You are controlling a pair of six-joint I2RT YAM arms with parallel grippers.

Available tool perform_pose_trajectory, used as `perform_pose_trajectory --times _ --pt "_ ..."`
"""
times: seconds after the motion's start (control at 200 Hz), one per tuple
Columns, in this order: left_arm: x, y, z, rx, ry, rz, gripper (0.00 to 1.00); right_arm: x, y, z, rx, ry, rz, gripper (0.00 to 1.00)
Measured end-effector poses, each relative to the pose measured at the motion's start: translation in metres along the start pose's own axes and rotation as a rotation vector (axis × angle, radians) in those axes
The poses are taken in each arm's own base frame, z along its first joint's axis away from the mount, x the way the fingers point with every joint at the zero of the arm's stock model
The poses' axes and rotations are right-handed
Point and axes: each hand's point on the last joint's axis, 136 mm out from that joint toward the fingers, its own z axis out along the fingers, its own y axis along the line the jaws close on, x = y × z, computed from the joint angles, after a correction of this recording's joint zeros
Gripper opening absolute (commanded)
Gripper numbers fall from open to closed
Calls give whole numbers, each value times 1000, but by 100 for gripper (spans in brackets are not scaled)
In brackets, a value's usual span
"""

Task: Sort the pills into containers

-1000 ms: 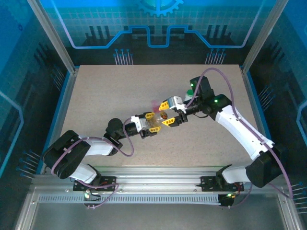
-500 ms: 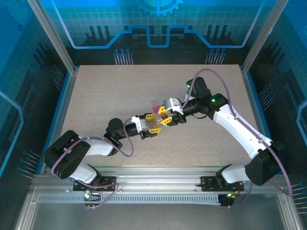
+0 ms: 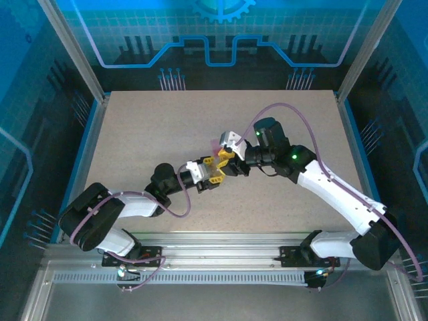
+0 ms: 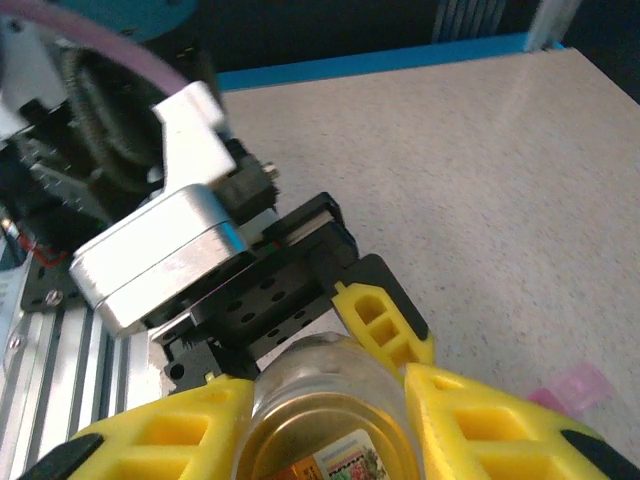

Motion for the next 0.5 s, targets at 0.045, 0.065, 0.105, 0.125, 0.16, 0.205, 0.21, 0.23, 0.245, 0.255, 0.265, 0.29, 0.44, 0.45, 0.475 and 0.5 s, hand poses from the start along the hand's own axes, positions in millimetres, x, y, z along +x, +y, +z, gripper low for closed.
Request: perform_pose_trajectory --times 0.045,0.065,0.105,0.125,0.16,0.205,0.21,0.23,0.245,0.255,0.265,0.29,0.44,0.45,0.475,0.5 --pt "-3 3 2 -14 -6 5 0 -2 -4 -3 40 -3 44 22" --pt "-5 4 3 -19 -8 7 0 -4 -6 -5 57 -7 65 23" --pt "-8 7 5 -30 -15 12 0 -6 -8 -8 87 -13 102 24" --pt "-10 8 6 -35 -19 14 0 -7 -10 -10 102 -16 121 25" --pt "-13 10 8 -43 -25 18 0 -9 -12 -13 126 -22 153 26" --pt "-16 12 11 -53 -31 23 0 -10 -16 -17 161 -30 195 31" --pt "-16 13 11 -54 -32 24 0 -10 -16 -18 165 -31 200 32" --pt "-17 13 12 -58 -33 26 0 -11 -17 -19 175 -33 215 35" --pt "-18 14 13 -62 -34 28 0 -11 -18 -21 185 -35 229 36" --pt "-18 14 14 -66 -34 30 0 -11 -18 -21 192 -35 239 38" --pt "-18 15 14 -68 -34 30 0 -11 -19 -22 198 -36 248 38" --pt "-19 16 16 -76 -34 36 0 -10 -21 -23 212 -37 269 40" --pt "-22 26 21 -140 -29 74 0 -5 -28 -31 275 -39 428 54" --pt "-22 27 21 -145 -29 77 0 -4 -28 -31 280 -40 439 55" --pt "-23 29 21 -157 -28 81 0 -4 -29 -32 286 -43 458 58" --pt "-23 31 21 -167 -27 84 0 -4 -29 -33 291 -46 469 61"
